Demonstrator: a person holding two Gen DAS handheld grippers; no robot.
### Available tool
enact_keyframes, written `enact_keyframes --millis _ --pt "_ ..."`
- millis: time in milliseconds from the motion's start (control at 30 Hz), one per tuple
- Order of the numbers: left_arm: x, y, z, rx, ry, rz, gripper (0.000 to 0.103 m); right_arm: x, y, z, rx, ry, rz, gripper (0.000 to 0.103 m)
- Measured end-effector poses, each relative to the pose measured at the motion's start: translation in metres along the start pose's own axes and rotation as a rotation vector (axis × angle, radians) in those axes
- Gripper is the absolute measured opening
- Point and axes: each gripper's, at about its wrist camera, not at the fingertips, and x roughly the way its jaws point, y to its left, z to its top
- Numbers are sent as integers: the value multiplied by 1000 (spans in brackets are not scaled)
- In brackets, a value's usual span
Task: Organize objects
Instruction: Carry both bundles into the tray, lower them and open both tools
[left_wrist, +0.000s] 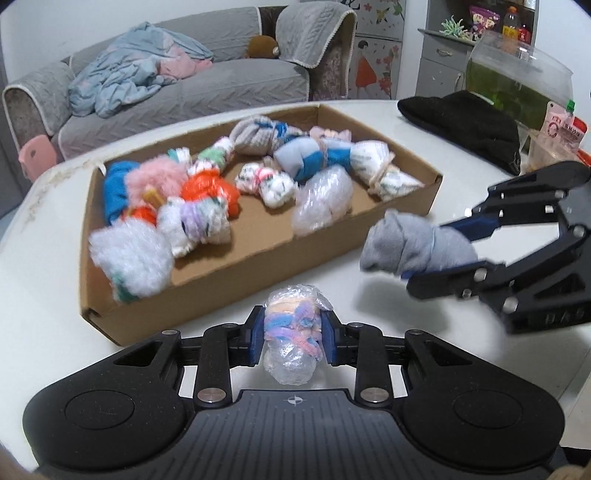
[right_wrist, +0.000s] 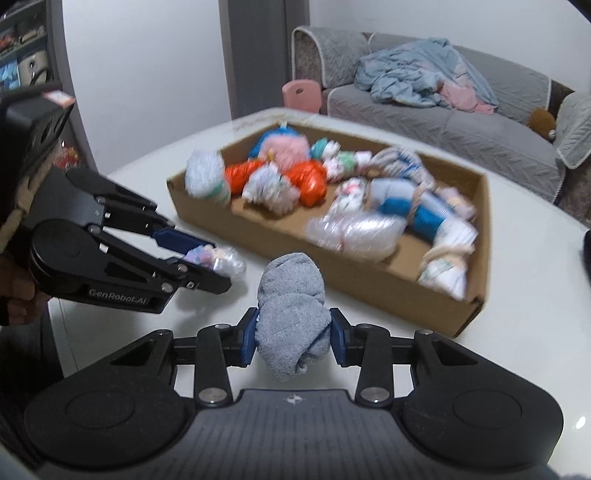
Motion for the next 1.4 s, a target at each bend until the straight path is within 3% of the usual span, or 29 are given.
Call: enact_keyframes --millis 367,667,1100,1400 --pt "-38 22 63 19 -90 48 37 -24 -10 69 -19 -100 -20 36" --pt "-63 57 109 22 -162 133 38 3 -18 115 24 -112 23 36" --pt "-48 75 92 -17 -117 111 38 76 -22 97 116 15 105 36" --pt "-30 62 84 0 -85 77 38 84 -25 76 122 69 50 36"
